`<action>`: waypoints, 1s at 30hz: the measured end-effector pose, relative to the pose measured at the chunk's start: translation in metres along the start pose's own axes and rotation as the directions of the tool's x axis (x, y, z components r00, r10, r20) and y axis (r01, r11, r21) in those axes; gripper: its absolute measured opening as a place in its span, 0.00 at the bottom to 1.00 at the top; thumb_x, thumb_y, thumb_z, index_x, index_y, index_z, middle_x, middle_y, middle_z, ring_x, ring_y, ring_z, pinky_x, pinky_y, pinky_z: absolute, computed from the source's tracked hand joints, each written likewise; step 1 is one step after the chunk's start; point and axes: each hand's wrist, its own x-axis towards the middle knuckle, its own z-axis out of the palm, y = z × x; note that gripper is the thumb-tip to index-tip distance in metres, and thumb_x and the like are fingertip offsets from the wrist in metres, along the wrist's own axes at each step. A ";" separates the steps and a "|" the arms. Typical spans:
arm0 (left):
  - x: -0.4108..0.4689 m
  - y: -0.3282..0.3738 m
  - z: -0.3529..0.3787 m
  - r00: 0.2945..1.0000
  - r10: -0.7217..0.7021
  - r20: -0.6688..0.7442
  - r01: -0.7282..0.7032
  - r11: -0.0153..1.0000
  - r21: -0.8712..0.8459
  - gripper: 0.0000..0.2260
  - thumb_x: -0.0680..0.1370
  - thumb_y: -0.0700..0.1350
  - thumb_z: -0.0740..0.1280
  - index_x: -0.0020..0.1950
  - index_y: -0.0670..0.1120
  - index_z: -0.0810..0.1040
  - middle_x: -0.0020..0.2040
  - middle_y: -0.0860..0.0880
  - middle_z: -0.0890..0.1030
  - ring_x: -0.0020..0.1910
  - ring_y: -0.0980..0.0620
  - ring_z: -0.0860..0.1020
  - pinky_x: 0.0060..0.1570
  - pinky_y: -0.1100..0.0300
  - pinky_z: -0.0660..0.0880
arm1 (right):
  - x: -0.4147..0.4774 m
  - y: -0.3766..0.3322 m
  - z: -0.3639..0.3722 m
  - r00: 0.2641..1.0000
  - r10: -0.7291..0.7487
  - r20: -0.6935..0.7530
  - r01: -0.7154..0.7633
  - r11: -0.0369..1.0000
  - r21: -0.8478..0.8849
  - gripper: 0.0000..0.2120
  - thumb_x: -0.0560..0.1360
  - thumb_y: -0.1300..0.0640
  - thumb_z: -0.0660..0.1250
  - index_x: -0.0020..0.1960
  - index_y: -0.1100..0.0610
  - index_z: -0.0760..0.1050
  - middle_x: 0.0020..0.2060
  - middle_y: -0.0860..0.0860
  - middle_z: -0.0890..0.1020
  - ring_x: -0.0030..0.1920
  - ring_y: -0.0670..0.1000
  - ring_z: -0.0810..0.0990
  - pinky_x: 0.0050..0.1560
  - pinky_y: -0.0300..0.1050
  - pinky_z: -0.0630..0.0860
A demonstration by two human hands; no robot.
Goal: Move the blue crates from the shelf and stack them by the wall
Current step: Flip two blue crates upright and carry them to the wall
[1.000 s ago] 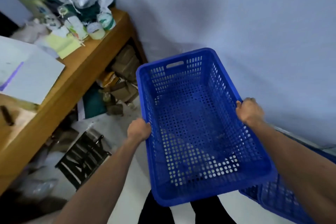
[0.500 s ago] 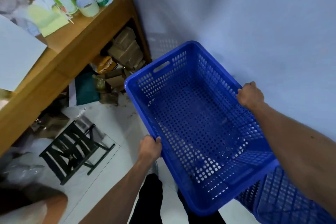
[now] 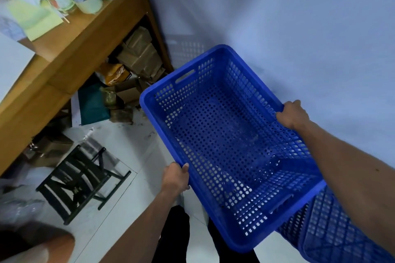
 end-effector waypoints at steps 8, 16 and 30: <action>0.000 0.010 -0.024 0.932 0.360 -0.035 -0.239 0.684 0.689 0.23 0.76 0.64 0.65 0.56 0.44 0.72 0.49 0.47 0.78 0.46 0.49 0.78 0.41 0.57 0.75 | -0.041 -0.003 0.002 0.993 0.034 0.116 -0.029 0.999 -0.046 0.40 0.76 0.41 0.62 0.78 0.61 0.52 0.75 0.61 0.55 0.71 0.64 0.63 0.67 0.59 0.68; 0.015 0.010 -0.021 0.778 0.572 0.259 -0.488 0.290 0.823 0.24 0.82 0.58 0.59 0.73 0.45 0.68 0.72 0.42 0.68 0.73 0.42 0.63 0.76 0.45 0.52 | -0.150 -0.050 0.073 0.914 -0.124 0.385 0.070 0.986 0.152 0.42 0.76 0.36 0.62 0.80 0.56 0.51 0.79 0.57 0.51 0.77 0.59 0.56 0.75 0.53 0.60; 0.059 0.002 -0.052 0.549 0.580 0.602 -0.664 -0.135 0.735 0.37 0.74 0.74 0.49 0.67 0.49 0.77 0.60 0.49 0.81 0.61 0.49 0.77 0.65 0.54 0.66 | -0.292 -0.093 0.224 0.960 -0.220 0.175 0.233 0.971 -0.056 0.21 0.78 0.60 0.57 0.71 0.60 0.61 0.63 0.58 0.73 0.57 0.59 0.78 0.53 0.52 0.75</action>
